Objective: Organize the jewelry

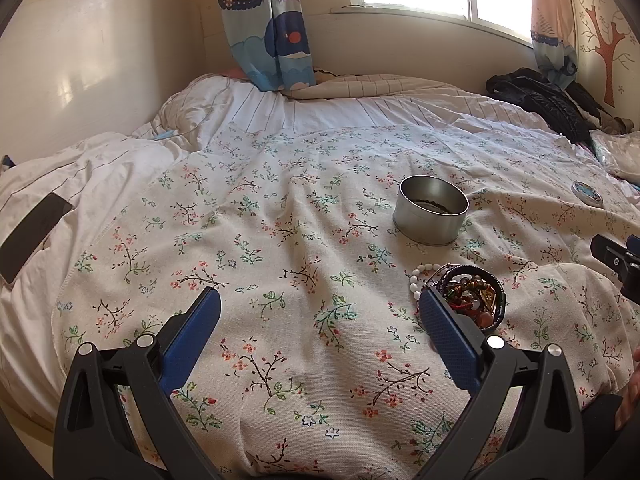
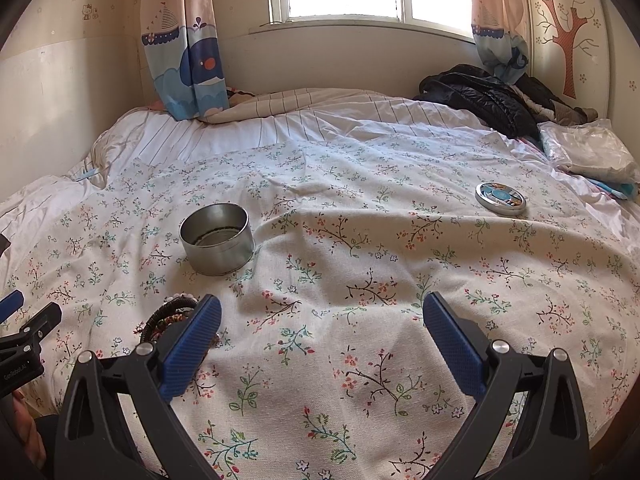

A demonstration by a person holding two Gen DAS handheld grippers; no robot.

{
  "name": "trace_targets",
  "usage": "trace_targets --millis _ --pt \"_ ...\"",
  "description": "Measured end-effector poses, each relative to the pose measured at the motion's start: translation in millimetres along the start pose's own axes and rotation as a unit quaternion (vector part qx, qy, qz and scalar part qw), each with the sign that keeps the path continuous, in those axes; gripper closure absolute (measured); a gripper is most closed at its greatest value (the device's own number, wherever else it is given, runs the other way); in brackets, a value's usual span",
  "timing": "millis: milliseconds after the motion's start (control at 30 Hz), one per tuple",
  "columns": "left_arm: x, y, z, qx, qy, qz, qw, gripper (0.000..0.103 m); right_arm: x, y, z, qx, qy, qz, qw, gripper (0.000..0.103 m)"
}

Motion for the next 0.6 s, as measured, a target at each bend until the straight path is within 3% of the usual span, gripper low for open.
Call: trace_targets --millis 433,600 --pt "-1.0 -2.6 2.2 -0.006 0.003 0.010 0.9999 0.008 4.5 11.0 17.1 -0.025 0.037 -0.011 0.999 0.006" --pt "-2.2 -10.5 4.3 0.018 0.005 0.020 0.9996 0.008 -4.6 13.9 13.7 -0.042 0.007 0.000 0.999 0.006"
Point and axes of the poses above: each gripper's, at about its wrist camera, not at the fingertips, and z roughly the way its jaws point, y to its left, x to its underside, the point moved 8 cm from there along z, roughly the way its jaws point, and after that the axes turned 4 degrees about z, right-handed, at the moved point
